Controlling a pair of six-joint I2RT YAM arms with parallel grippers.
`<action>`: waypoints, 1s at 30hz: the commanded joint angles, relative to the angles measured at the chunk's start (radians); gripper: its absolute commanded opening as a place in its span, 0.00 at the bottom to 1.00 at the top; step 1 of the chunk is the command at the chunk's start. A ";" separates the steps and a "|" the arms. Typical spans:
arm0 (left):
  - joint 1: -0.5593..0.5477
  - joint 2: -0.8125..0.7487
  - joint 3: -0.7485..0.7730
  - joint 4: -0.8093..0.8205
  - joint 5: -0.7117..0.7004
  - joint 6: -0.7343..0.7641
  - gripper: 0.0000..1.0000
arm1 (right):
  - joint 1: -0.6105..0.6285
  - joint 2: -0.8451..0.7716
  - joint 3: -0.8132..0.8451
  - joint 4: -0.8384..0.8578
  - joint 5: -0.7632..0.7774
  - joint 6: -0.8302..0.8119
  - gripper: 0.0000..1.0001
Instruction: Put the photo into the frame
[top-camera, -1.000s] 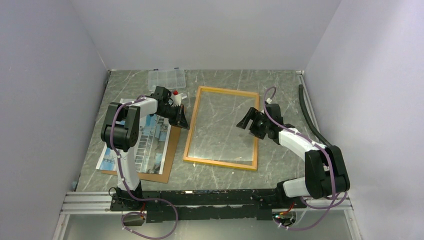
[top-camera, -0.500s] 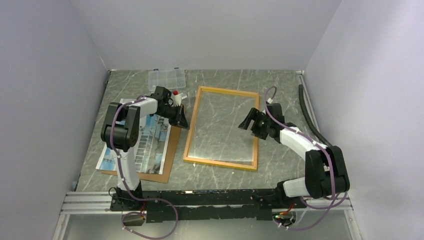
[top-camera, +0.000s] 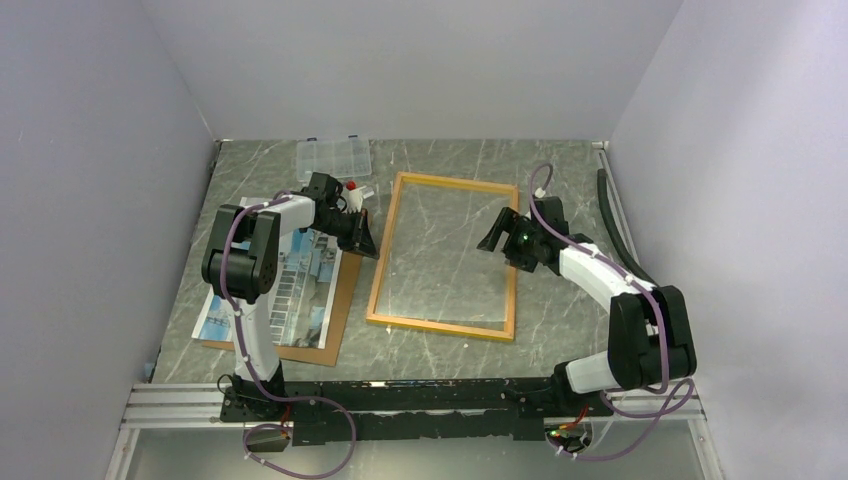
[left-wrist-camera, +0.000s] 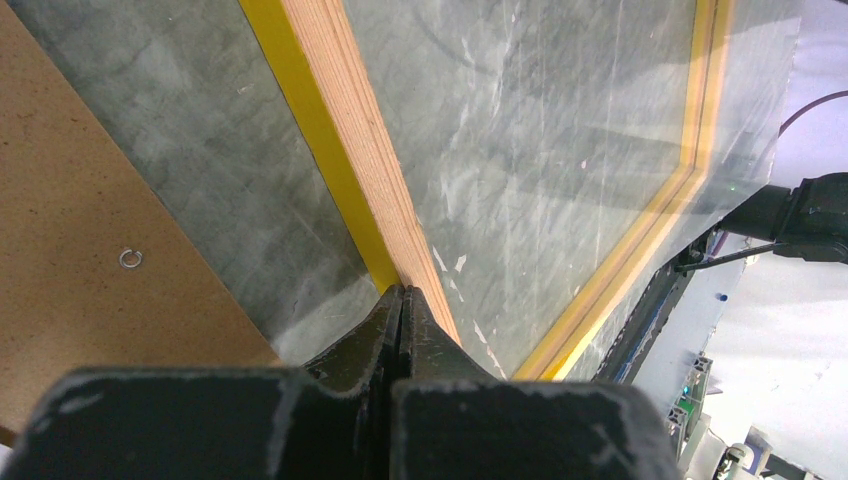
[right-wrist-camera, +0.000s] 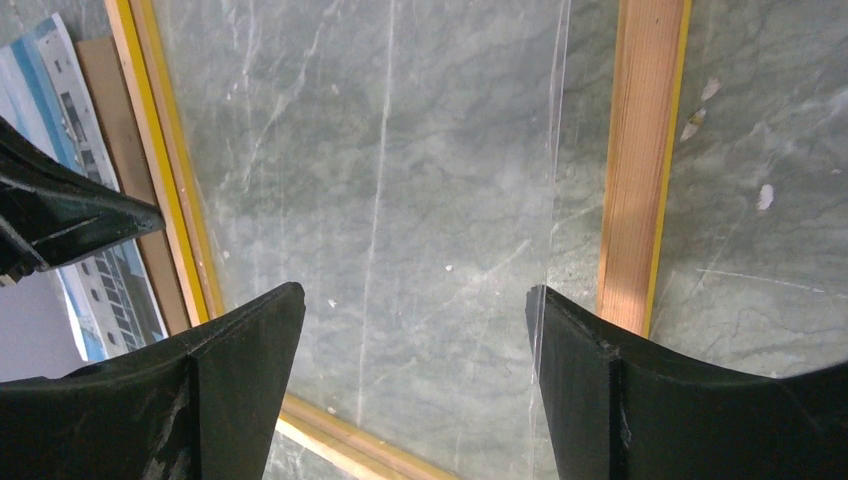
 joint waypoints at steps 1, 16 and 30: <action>-0.012 -0.030 -0.019 -0.011 0.002 0.005 0.03 | -0.004 0.009 0.078 -0.062 0.049 -0.031 0.88; -0.011 -0.037 -0.022 -0.010 0.002 0.007 0.03 | -0.006 0.090 0.138 -0.128 0.104 -0.083 0.91; -0.012 -0.036 -0.018 -0.016 0.006 0.011 0.03 | -0.006 0.079 0.165 -0.149 0.125 -0.086 0.89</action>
